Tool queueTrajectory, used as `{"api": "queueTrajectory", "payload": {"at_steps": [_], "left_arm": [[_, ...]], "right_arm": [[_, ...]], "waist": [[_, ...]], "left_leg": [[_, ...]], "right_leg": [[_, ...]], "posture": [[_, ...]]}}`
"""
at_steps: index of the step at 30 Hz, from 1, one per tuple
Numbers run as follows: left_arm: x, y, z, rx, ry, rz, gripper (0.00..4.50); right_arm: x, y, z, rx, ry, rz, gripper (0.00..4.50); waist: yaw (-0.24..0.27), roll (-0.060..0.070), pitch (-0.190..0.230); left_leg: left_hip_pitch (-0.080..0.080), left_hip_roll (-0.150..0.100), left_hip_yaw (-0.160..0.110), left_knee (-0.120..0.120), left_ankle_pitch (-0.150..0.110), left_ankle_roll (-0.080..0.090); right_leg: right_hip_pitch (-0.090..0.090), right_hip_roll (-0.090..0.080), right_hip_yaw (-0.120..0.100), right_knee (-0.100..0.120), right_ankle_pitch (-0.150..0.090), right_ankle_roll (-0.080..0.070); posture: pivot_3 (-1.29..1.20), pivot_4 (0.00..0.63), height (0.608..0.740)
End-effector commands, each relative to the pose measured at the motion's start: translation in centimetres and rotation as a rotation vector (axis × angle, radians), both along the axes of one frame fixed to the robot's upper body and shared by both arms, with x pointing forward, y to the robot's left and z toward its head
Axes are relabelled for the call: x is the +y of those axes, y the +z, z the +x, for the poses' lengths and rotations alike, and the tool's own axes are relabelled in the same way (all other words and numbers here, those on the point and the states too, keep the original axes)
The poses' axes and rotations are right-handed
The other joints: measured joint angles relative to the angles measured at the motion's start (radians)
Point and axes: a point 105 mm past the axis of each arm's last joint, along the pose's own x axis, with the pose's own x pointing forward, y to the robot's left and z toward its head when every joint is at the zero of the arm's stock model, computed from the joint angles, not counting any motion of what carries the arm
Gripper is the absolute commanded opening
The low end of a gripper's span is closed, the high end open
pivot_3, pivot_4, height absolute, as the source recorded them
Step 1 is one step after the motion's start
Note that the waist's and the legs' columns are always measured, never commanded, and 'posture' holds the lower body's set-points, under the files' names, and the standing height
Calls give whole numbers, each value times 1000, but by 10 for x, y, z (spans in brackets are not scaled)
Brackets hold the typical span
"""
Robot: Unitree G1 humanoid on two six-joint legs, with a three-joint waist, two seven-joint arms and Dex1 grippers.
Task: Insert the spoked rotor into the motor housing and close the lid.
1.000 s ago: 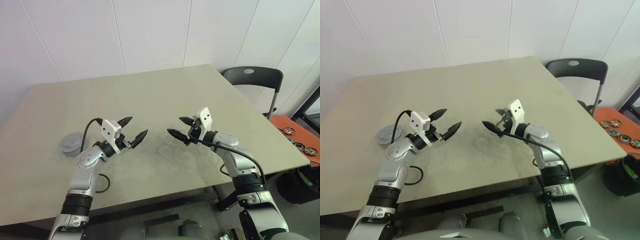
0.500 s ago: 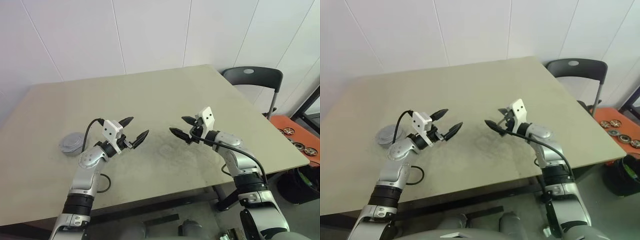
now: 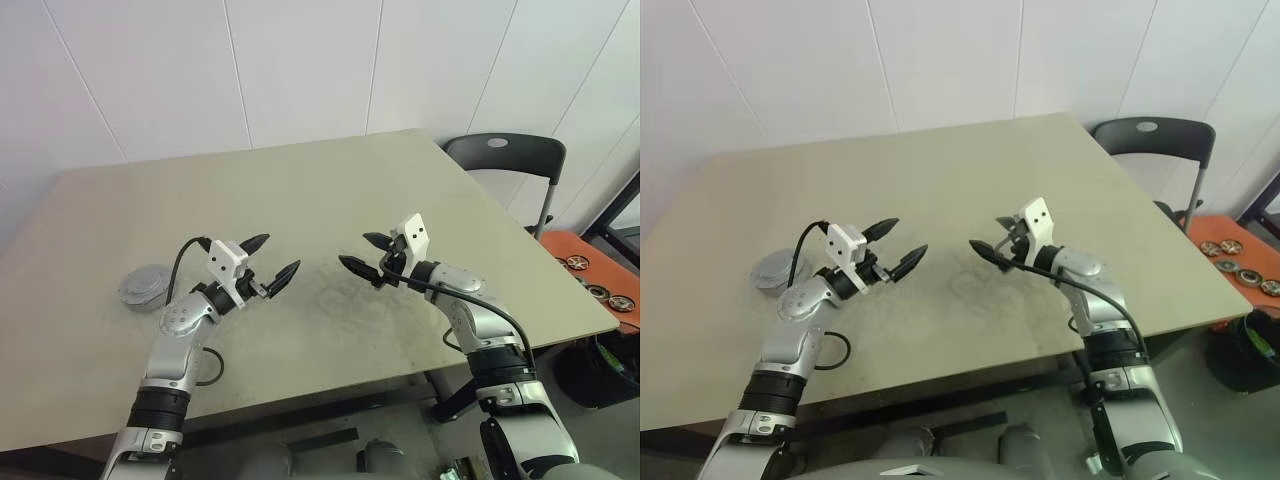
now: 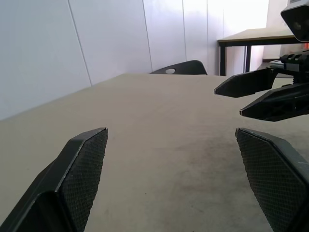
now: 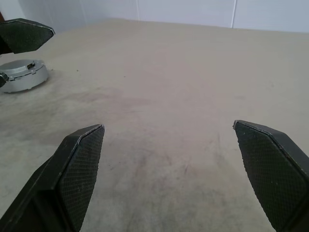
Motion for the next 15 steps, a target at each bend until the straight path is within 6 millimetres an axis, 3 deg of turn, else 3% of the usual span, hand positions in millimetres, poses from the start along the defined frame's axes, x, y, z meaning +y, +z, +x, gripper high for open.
{"api": "queueTrajectory", "payload": {"at_steps": [1, 15], "left_arm": [[-2, 12, 2, -49, -11, 0, 4484], [-3, 12, 2, -47, -11, 2, 4484]], "right_arm": [[1, 19, 2, -72, 8, 8, 4500], [0, 19, 2, -73, 7, 5, 4500]], "waist": [[0, 0, 0], [0, 0, 0]], "left_leg": [[0, 0, 0, 0, 0, 0], [0, 0, 0, 1, 0, 0]], "right_leg": [[0, 0, 0, 0, 0, 0], [0, 0, 0, 1, 0, 0]], "posture": [[0, 0, 740], [0, 0, 740]]}}
